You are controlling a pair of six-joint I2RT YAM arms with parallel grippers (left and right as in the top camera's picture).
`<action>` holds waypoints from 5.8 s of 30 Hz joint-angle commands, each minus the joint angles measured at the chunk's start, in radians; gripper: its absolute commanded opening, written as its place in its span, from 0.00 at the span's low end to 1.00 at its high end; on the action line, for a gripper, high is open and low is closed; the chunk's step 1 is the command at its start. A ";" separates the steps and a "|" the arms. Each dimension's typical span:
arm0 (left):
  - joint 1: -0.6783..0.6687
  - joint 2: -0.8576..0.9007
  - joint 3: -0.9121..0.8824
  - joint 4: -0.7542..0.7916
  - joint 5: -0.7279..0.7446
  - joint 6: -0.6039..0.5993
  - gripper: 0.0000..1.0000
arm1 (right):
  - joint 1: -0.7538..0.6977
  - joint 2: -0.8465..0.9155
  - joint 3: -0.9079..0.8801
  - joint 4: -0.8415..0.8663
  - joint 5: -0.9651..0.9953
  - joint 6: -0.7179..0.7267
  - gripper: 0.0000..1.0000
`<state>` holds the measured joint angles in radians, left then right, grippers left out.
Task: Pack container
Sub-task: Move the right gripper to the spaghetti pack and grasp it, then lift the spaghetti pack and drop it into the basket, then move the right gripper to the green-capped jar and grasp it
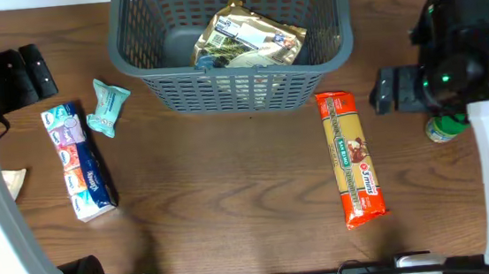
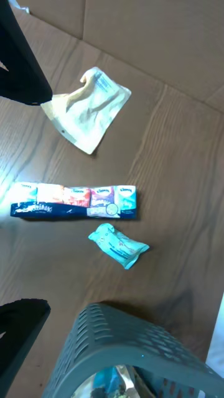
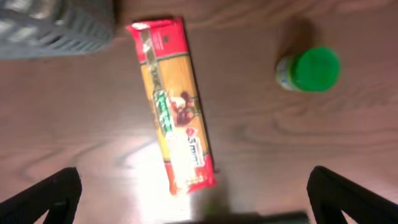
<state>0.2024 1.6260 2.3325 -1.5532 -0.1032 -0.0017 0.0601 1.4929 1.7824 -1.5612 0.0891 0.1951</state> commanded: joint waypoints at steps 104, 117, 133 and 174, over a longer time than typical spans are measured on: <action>0.113 0.005 -0.300 0.127 0.037 0.005 0.99 | 0.291 0.098 0.293 0.852 -0.096 -0.892 0.01; 0.113 0.005 -0.300 0.126 0.039 0.005 0.98 | 0.436 0.389 0.293 0.874 -0.106 -0.982 0.01; 0.113 0.005 -0.300 0.126 0.044 0.005 0.99 | 0.495 0.615 0.292 0.676 -0.134 -0.935 0.44; 0.113 0.005 -0.300 0.134 0.079 0.005 0.99 | -0.669 0.211 0.337 -0.063 0.006 0.344 0.99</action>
<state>0.3107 1.6279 2.0369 -1.4166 -0.0292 0.0006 -0.5739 1.6943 2.2177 -1.6463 0.1680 0.4976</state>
